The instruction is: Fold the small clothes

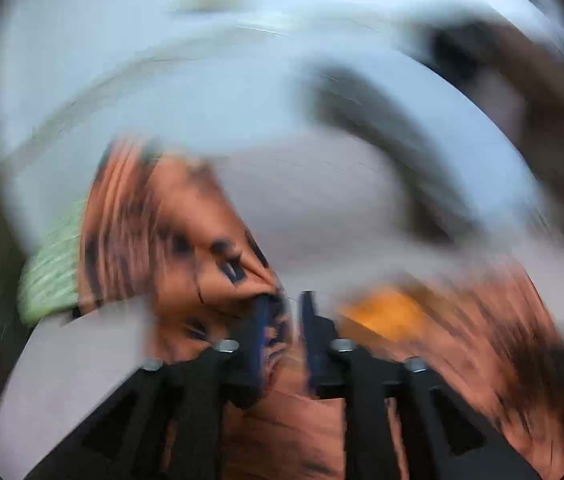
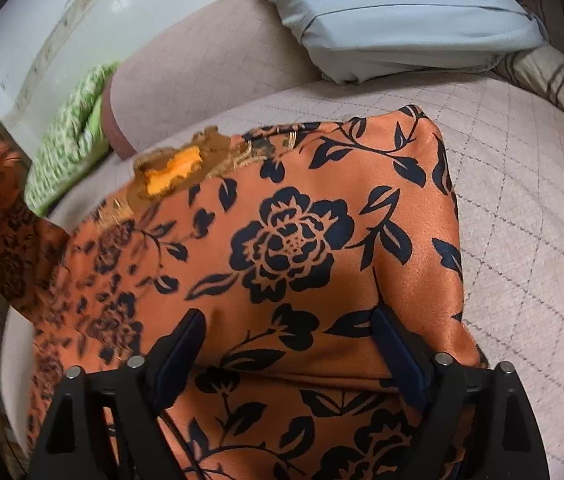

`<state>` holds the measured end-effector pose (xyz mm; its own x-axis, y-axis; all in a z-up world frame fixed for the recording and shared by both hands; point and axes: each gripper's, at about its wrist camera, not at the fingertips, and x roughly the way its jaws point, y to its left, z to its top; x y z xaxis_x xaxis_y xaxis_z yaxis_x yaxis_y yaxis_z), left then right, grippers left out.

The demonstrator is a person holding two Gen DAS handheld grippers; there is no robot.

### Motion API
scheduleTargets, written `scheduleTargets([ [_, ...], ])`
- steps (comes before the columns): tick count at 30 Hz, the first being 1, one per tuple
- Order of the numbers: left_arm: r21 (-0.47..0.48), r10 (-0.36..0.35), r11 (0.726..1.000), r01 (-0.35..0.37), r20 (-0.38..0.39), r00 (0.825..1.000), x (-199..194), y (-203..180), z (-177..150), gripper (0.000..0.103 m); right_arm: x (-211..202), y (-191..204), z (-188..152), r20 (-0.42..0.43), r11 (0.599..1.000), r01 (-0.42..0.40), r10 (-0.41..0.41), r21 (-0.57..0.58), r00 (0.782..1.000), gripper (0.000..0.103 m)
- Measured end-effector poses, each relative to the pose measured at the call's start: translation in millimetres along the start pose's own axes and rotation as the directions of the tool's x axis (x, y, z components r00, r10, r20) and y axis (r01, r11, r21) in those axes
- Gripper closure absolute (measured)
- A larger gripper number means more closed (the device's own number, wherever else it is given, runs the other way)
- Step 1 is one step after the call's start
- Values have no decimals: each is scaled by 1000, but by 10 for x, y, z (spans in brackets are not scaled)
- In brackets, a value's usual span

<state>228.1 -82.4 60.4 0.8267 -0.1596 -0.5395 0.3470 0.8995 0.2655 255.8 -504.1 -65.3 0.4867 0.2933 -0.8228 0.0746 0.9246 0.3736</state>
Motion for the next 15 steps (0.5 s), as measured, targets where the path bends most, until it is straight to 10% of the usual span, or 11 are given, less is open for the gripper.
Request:
scheduleTargets([
  [2,147,-129,978,147,-123,984,252,-745,-259,37,-83,-60,-6,13,998,-49,48,35,999,13],
  [4,168,-168,964,208,-225,960,459,-1072,-475,37,-198,-217,-16,25,983,-134,132,124,991,11],
  [8,-197,-273,954,224,-273,923,474,-577,-565,35,-419,-467,-34,53,953,-204,197,224,979,7],
  [11,-371,-276,907,198,-170,946,145,-93,-627,21,-499,-470,-21,61,939,-238,230,248,971,7],
  [15,-475,-17,879,-49,-134,991,-22,623,-878,16,-444,-321,192,72,900,-337,330,278,941,7],
])
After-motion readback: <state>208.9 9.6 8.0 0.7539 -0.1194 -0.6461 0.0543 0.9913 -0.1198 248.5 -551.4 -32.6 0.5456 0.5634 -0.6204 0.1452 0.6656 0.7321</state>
